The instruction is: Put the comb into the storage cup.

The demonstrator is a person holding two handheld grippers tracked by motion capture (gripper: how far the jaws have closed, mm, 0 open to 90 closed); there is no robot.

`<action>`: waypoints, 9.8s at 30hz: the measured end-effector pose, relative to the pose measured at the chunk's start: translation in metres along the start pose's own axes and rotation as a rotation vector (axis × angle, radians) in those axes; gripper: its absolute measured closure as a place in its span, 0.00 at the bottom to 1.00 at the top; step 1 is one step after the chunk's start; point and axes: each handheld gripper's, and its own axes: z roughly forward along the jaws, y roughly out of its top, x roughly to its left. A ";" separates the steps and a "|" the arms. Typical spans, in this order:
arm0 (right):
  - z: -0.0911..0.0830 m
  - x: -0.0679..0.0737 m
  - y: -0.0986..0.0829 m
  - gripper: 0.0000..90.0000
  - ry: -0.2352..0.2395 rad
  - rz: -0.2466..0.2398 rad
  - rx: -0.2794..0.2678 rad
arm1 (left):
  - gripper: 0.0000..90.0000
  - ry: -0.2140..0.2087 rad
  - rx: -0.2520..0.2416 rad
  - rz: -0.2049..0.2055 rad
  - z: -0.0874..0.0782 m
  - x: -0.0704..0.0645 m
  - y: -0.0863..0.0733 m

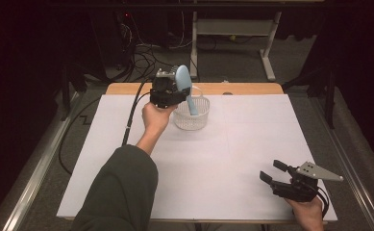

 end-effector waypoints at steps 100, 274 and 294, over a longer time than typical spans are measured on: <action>0.000 0.000 0.000 0.30 0.003 -0.014 -0.004 | 0.40 0.004 0.091 0.010 0.023 0.005 -0.020; -0.002 0.000 0.001 0.30 -0.022 -0.009 -0.026 | 0.08 -0.010 0.025 -0.016 -0.054 0.054 -0.050; -0.003 -0.001 0.000 0.30 -0.024 -0.004 -0.024 | 0.08 -0.002 0.020 -0.020 -0.069 0.059 -0.057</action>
